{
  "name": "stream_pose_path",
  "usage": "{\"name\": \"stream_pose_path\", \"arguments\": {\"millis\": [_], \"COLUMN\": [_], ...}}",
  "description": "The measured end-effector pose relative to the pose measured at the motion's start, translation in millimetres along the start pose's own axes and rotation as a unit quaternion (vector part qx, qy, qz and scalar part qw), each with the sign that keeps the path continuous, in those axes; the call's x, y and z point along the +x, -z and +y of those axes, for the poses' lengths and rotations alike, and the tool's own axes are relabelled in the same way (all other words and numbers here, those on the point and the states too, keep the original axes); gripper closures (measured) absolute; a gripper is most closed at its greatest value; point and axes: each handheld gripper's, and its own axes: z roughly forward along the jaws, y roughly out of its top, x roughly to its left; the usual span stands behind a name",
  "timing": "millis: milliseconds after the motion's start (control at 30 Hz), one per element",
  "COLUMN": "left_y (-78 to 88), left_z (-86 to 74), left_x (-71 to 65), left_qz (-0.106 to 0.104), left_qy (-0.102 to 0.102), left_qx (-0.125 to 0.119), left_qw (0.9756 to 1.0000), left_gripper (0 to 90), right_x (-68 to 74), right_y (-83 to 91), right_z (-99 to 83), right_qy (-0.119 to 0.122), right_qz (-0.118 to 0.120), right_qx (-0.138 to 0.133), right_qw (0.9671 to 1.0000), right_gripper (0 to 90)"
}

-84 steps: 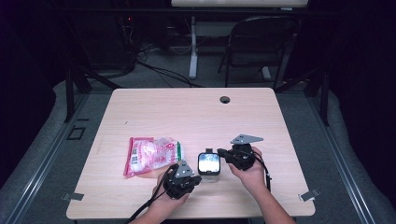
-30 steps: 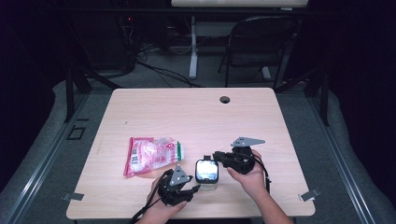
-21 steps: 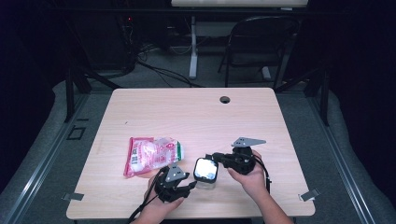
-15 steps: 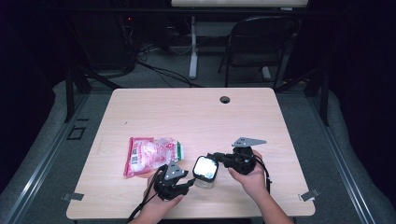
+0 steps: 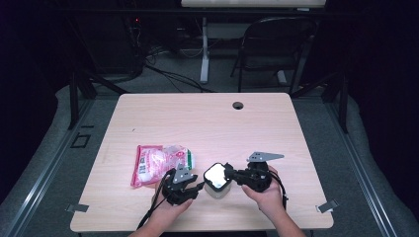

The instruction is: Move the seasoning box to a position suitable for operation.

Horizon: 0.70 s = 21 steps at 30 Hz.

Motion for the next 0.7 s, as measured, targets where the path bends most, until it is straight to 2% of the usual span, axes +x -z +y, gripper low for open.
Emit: {"name": "stream_pose_path", "arguments": {"millis": [100, 133, 167, 200, 233, 267, 433, 467, 700], "left_y": [-1.5, -1.5, -2.4, -2.4, -3.2, -3.8, -6.4, -7.0, -11.8], "left_z": [1.4, 1.4, 2.4, 2.4, 3.0, 4.3, 6.5, 7.7, 10.2], "left_x": [2.6, 2.6, 3.0, 3.0, 2.1, 2.8, 4.3, 6.3, 12.0], "left_qz": [0.0, 0.0, -0.002, -0.002, 0.007, -0.002, 0.001, 0.001, 0.004], "left_qy": [0.002, 0.002, 0.003, 0.003, 0.002, 0.002, 0.002, 0.003, 0.012], "left_qx": [0.0, 0.0, 0.0, 0.0, -0.002, 0.001, 0.0, 0.003, -0.002], "left_qw": [1.0, 1.0, 1.0, 1.0, 1.0, 1.0, 1.0, 1.0, 0.9999], "left_gripper": [62.4, 63.1, 63.9, 64.7, 64.7, 66.3, 67.8, 68.5, 71.3], "right_x": [5.7, 5.7, 3.6, 3.6, 2.0, -1.4, -3.9, -1.6, 7.1], "right_y": [5.7, 5.7, 11.4, 11.4, 13.3, 15.1, 9.4, 6.8, 7.6], "right_z": [-1.7, -1.7, -3.7, -3.7, -4.8, -6.3, -10.5, -12.2, -17.3], "right_qy": [0.034, 0.034, 0.037, 0.037, 0.035, 0.03, 0.03, 0.041, 0.047], "right_qz": [-0.04, -0.04, -0.062, -0.062, -0.075, -0.09, -0.09, -0.103, -0.092], "right_qx": [0.0, 0.0, -0.006, -0.006, -0.008, -0.006, 0.017, 0.03, 0.034], "right_qw": [0.9986, 0.9986, 0.9974, 0.9974, 0.9965, 0.9954, 0.9954, 0.9934, 0.994], "right_gripper": [86.3, 86.3, 88.2, 88.2, 88.5, 88.6, 89.7, 90.0, 90.0]}}
